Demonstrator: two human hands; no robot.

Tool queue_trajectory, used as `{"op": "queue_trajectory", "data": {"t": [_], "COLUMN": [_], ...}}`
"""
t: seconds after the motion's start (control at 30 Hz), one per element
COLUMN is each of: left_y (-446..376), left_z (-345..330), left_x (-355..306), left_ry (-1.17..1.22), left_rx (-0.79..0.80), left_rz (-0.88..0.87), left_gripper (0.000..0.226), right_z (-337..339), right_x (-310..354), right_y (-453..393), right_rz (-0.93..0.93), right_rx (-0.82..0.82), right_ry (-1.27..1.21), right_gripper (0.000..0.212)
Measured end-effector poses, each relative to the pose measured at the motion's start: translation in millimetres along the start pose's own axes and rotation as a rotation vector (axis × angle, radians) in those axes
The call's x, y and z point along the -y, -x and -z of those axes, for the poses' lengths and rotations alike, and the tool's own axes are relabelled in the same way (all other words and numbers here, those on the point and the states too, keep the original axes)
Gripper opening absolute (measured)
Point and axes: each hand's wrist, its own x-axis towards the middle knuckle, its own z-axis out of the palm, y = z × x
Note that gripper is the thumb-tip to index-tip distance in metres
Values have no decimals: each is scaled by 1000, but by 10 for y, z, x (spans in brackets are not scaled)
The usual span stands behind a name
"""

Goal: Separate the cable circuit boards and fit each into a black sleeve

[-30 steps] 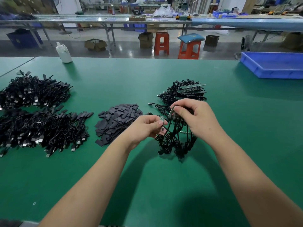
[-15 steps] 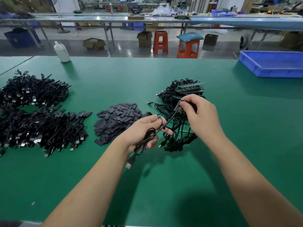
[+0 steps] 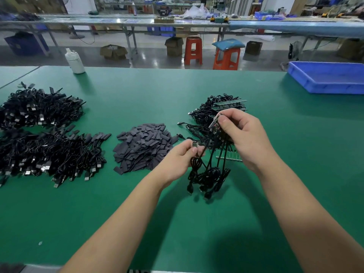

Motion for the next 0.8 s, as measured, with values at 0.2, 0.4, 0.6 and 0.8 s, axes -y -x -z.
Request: {"op": "queue_trajectory", "data": {"t": [0.2, 0.4, 0.6, 0.8], "left_y": [31, 71, 152, 215], "left_z": [90, 236, 249, 109], "left_x": [104, 193, 89, -31], "left_ry": [340, 249, 207, 237], "left_rx": [-234, -380, -287, -151], "left_rz": [0, 5, 2, 36], "left_gripper": [21, 20, 18, 18], "right_z": [170, 413, 304, 189], "right_x": [74, 95, -333, -991], "right_y": [-42, -130, -298, -436], "right_rz": [22, 101, 110, 76], "right_rx": [-39, 31, 226, 339], "right_ry": [-83, 338, 1013, 1242], "right_gripper": [9, 12, 19, 21]}}
